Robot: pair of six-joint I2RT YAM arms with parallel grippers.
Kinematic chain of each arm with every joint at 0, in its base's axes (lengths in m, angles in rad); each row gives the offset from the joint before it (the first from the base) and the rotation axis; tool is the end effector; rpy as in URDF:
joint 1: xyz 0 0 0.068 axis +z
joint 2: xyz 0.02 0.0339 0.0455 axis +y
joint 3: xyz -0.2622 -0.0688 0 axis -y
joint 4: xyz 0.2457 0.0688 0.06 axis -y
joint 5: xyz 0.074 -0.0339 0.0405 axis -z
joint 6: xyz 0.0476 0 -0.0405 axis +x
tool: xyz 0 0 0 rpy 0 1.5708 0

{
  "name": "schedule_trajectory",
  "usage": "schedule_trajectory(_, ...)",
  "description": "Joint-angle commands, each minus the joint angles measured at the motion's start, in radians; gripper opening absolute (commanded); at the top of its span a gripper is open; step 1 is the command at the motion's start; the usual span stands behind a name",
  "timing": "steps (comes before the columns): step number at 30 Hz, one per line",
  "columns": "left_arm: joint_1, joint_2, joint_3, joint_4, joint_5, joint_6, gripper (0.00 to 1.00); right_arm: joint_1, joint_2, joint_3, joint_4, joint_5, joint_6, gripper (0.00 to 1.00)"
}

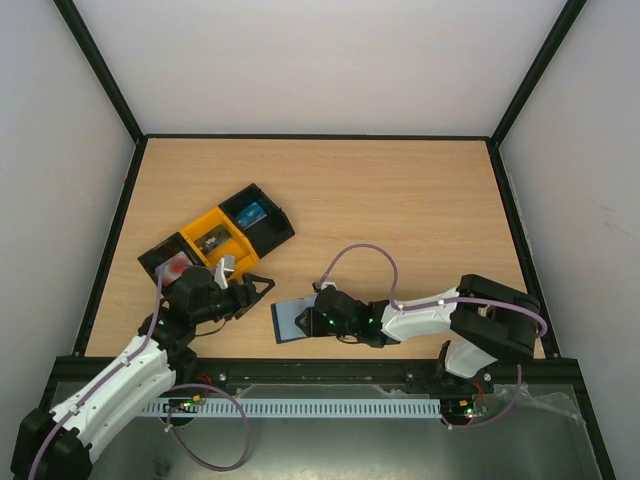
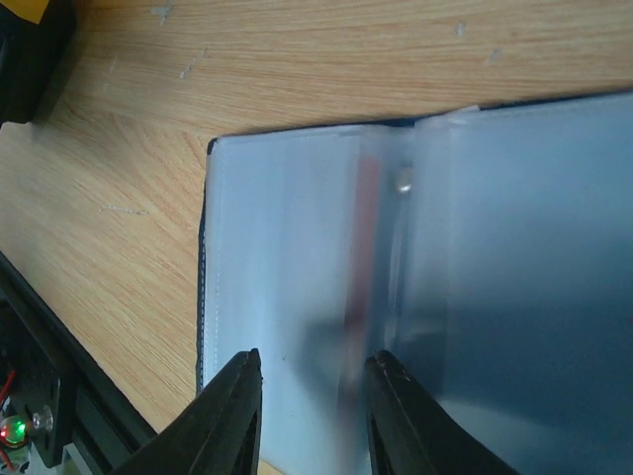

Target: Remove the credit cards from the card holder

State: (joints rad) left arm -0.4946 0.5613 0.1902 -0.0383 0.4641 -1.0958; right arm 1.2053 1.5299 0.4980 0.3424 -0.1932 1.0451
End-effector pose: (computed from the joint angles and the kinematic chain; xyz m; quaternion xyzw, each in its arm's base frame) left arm 0.1269 -0.0927 0.1735 -0.1204 0.8145 -0.5158 0.2365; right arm 0.0915 0.2648 0.1186 -0.1130 0.8941 0.4207 0.1043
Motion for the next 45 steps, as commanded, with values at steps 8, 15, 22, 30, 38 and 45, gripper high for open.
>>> schedule_trajectory(8,-0.014,0.014,-0.106,0.156,0.043,-0.123,0.78,0.034,0.039,0.086,-0.144,0.076,-0.014,0.29)
schedule_trajectory(15,-0.038,0.072,-0.120,0.193,0.017,-0.129,0.73,0.061,0.081,0.044,-0.117,0.127,-0.007,0.24)
schedule_trajectory(22,-0.085,0.136,-0.130,0.232,-0.036,-0.122,0.68,0.068,0.052,-0.005,-0.058,0.164,0.015,0.14)
schedule_trajectory(30,-0.104,0.181,-0.163,0.291,-0.076,-0.112,0.60,0.068,0.021,-0.053,0.031,0.164,0.029,0.14)
schedule_trajectory(38,-0.136,0.203,-0.174,0.341,-0.108,-0.133,0.53,0.069,0.040,-0.086,0.125,0.133,0.056,0.14)
schedule_trajectory(45,-0.145,0.308,-0.191,0.455,-0.107,-0.140,0.48,0.068,0.060,-0.088,0.159,0.122,0.067,0.14)
